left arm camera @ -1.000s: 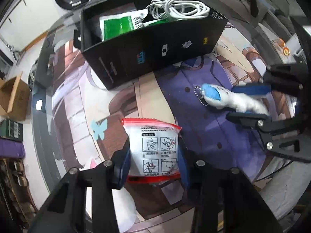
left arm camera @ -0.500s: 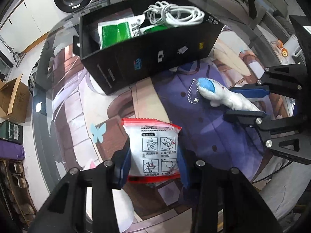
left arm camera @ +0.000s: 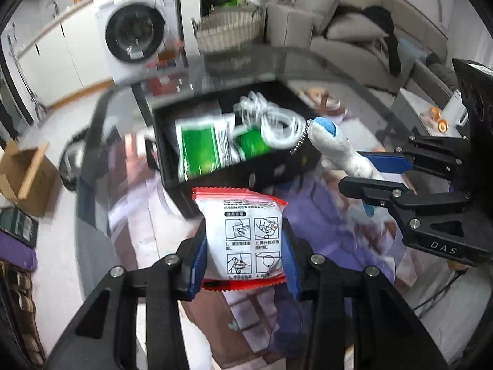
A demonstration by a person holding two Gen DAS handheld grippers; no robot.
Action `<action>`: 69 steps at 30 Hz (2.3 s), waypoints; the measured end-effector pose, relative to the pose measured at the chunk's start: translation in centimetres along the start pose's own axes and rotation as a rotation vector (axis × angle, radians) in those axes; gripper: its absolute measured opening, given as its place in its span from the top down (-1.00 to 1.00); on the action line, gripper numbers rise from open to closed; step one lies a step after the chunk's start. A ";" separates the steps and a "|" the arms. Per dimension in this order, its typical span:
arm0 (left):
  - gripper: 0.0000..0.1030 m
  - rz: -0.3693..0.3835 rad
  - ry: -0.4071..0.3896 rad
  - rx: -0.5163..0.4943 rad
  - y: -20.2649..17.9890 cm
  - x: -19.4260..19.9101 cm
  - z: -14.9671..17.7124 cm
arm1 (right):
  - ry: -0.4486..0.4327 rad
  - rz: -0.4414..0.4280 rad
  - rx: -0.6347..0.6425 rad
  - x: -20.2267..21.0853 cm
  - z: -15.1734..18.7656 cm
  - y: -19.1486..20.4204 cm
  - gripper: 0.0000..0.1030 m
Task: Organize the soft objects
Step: 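Grasp the white plush doll with the right tool while the left tool grasps the red-and-white packet, then lift the plush doll with the right tool while the left tool lifts the packet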
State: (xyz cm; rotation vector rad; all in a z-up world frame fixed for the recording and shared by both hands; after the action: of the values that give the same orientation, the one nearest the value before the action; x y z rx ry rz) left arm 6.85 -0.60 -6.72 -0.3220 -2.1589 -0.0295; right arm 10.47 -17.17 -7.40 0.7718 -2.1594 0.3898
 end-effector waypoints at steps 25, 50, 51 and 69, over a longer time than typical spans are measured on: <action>0.21 -0.090 -0.507 -0.011 0.5 7.2 -1.8 | -0.560 0.123 0.000 11.7 -0.8 2.4 0.44; 0.21 -0.057 -0.625 0.072 1.9 6.8 -6.5 | -0.583 0.143 0.002 8.4 -5.9 1.5 0.44; 0.21 -0.060 -0.627 0.079 1.9 6.5 -7.0 | -0.582 0.148 0.001 8.2 -6.4 1.4 0.44; 0.21 -0.081 -0.512 0.208 4.2 3.0 -9.7 | -0.513 0.182 -0.109 5.0 -10.8 -2.2 0.44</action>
State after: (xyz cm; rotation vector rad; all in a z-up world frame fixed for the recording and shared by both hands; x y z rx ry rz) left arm 14.05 2.74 0.90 -0.1279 -2.6524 0.2555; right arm 15.63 -15.40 3.35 0.6659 -2.7181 0.1725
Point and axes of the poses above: each gripper's, at about its wrist camera, not at the fingertips, and x roughly against the way its jaws point, y to its left, z to its underside, the point moved 1 cm from there along -x, roughly the way its jaws point, and after that the axes turned 5 degrees about x, right-handed, at the moved point
